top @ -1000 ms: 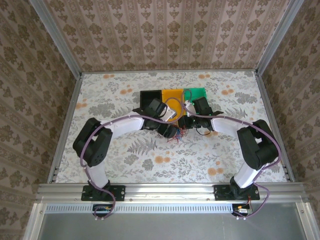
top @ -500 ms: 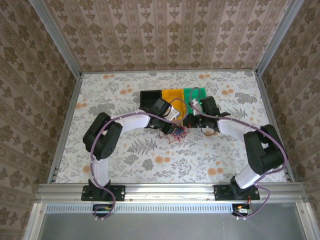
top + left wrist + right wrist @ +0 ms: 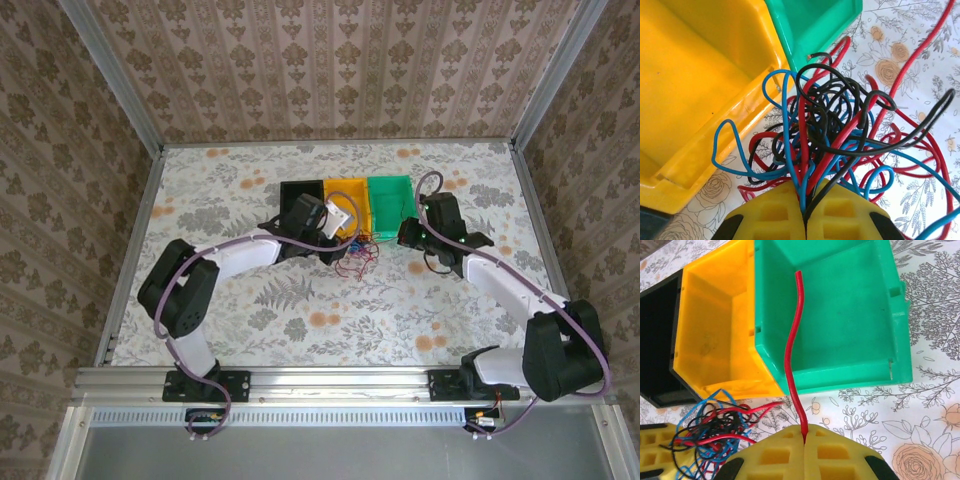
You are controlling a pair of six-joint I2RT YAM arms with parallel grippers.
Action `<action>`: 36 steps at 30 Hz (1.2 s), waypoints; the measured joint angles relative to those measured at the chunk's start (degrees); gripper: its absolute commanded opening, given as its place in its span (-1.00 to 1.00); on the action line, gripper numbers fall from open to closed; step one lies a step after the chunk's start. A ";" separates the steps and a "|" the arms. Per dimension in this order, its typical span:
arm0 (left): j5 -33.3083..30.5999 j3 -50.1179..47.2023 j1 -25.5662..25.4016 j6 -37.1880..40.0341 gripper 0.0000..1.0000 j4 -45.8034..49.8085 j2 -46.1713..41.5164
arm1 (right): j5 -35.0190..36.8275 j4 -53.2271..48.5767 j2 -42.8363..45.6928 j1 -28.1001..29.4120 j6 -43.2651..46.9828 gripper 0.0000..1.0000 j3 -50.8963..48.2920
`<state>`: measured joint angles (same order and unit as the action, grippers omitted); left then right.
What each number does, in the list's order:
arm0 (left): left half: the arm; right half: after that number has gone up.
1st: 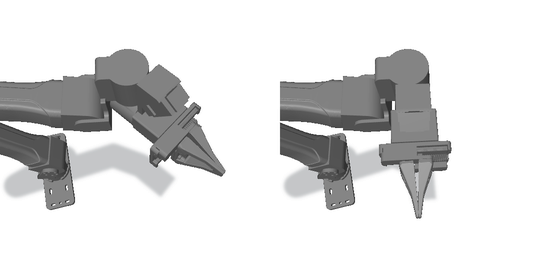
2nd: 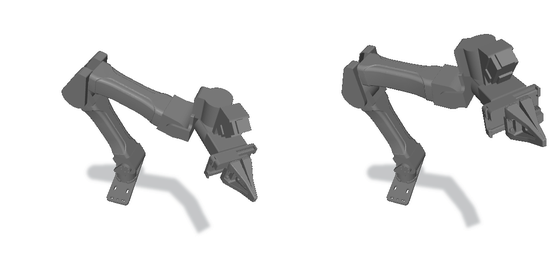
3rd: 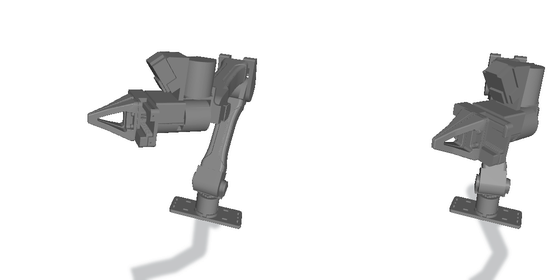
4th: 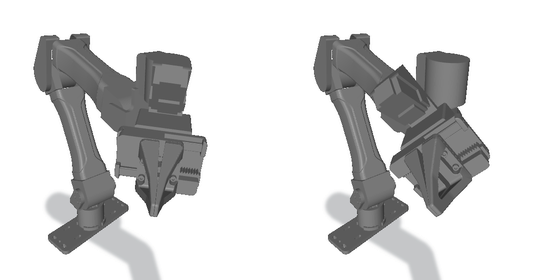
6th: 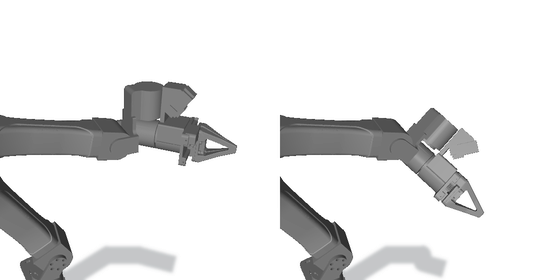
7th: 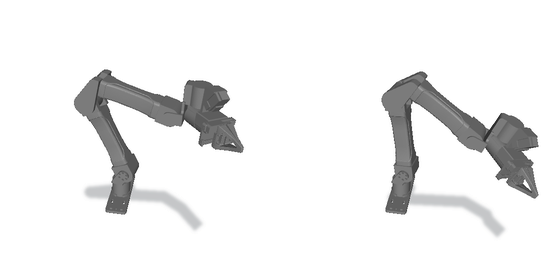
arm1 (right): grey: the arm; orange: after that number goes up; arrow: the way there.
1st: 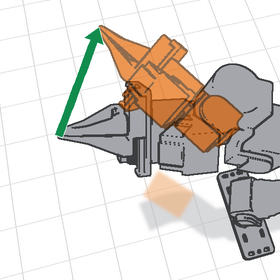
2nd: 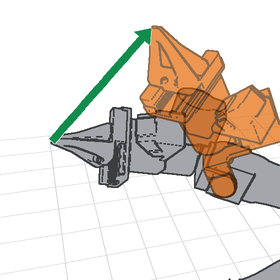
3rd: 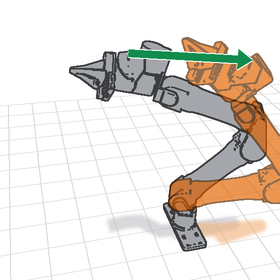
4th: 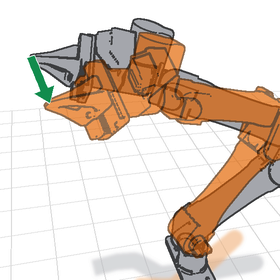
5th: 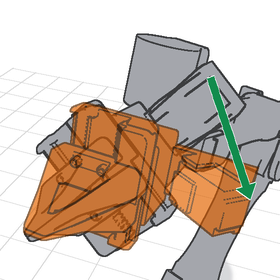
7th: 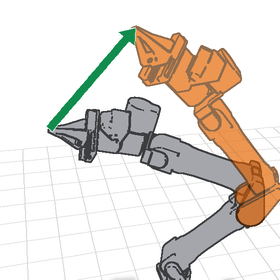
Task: Untangle the cables
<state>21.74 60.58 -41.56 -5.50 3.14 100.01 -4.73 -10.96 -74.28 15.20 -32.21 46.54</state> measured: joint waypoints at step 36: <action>-2.47 -4.70 2.03 -1.40 -1.00 4.04 2.43 | 44.94 -6.58 -15.13 17.97 11.08 -1.00 11.13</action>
<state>19.27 55.88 -39.53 -6.90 7.18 102.43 40.21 -17.54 -89.41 33.17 -21.12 57.67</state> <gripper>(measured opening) 0.049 0.046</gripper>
